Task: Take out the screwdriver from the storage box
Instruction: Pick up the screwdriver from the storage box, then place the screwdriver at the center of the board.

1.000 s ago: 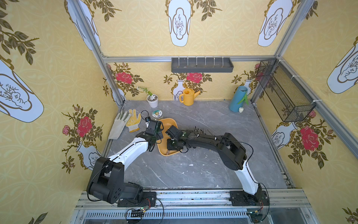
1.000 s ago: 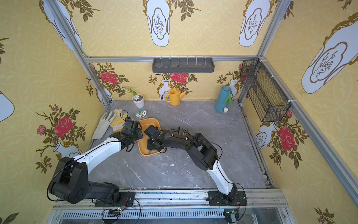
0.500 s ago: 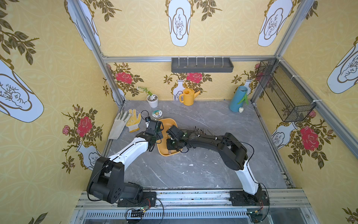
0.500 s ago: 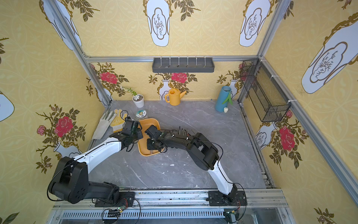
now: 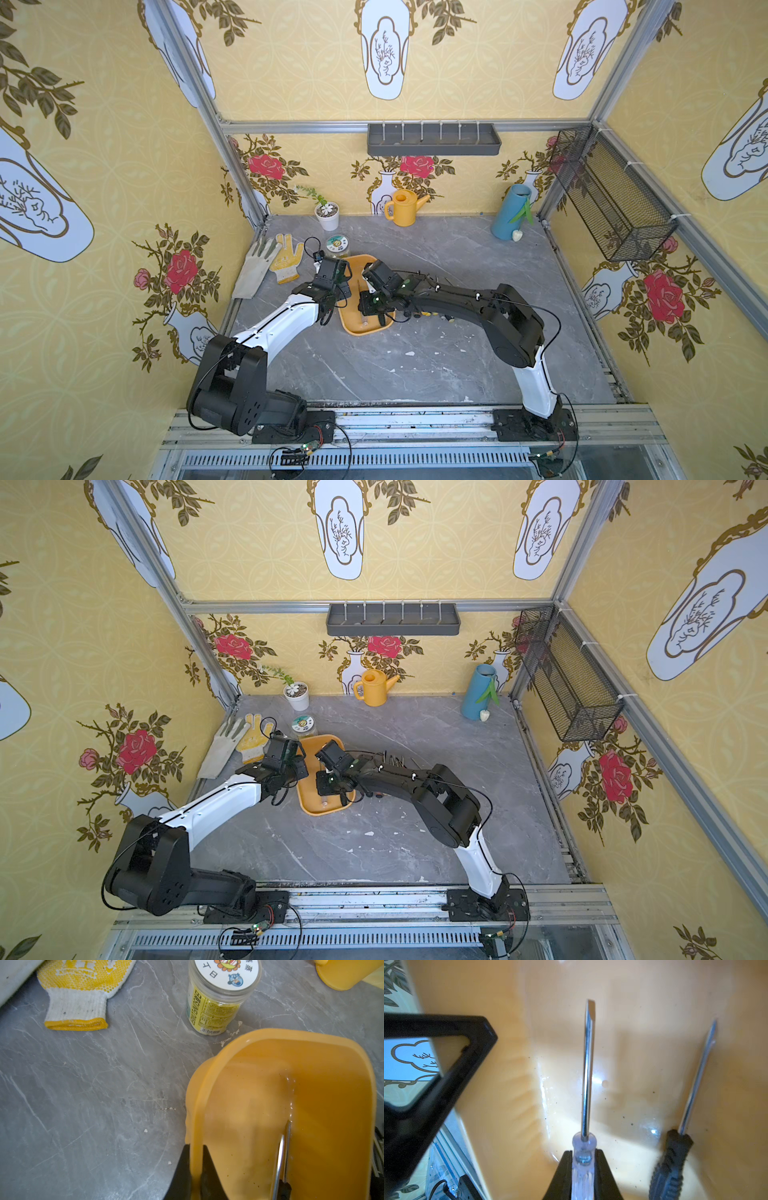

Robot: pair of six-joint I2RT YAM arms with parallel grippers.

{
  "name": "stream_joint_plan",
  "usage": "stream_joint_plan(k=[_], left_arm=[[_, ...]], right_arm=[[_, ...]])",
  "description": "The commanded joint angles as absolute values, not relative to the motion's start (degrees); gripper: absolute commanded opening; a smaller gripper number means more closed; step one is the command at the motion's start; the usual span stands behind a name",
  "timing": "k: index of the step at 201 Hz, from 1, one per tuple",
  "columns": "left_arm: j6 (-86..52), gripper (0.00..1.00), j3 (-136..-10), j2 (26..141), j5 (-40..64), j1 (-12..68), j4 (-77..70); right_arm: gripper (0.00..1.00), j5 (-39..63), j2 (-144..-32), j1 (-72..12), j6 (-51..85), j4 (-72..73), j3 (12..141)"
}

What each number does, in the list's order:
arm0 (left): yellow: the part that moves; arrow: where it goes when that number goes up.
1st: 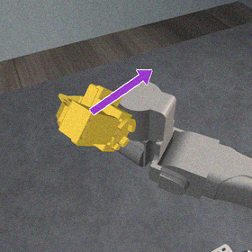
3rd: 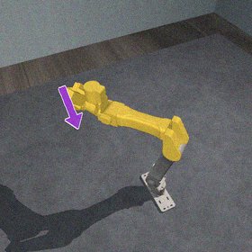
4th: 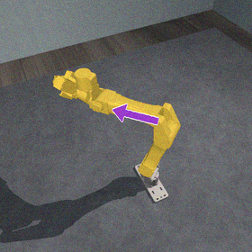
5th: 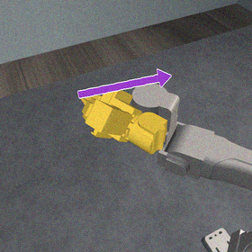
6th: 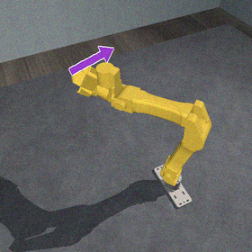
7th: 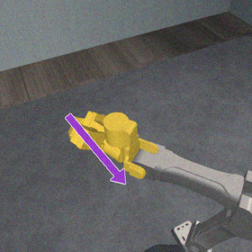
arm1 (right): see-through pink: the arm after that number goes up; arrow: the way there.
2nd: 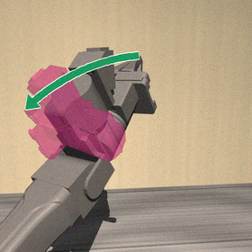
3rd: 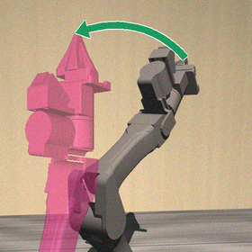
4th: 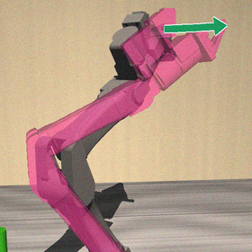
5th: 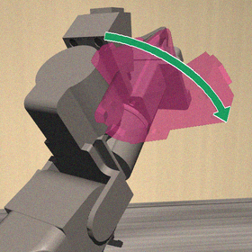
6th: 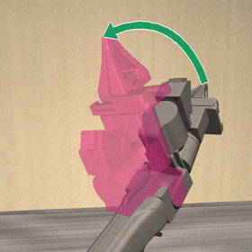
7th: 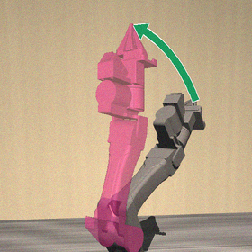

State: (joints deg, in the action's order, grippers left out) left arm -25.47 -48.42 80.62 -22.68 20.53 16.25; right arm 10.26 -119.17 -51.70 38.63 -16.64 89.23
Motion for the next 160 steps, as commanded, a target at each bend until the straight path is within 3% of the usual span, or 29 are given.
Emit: stream_joint_plan(k=[1,73,160], left_arm=[[-25.49,0.00,-48.09,80.86,-22.50,20.48,14.16],[-25.74,0.00,-48.11,81.12,-22.54,20.48,14.17],[-25.31,0.00,-48.58,80.44,-22.85,20.48,15.29]], right_arm=[[0.00,8.73,-116.94,-50.86,36.44,-16.42,88.72],[0.00,4.30,-108.79,-44.64,32.65,-21.53,85.42],[0.00,-8.29,-105.81,-40.70,25.97,-35.92,85.69]])
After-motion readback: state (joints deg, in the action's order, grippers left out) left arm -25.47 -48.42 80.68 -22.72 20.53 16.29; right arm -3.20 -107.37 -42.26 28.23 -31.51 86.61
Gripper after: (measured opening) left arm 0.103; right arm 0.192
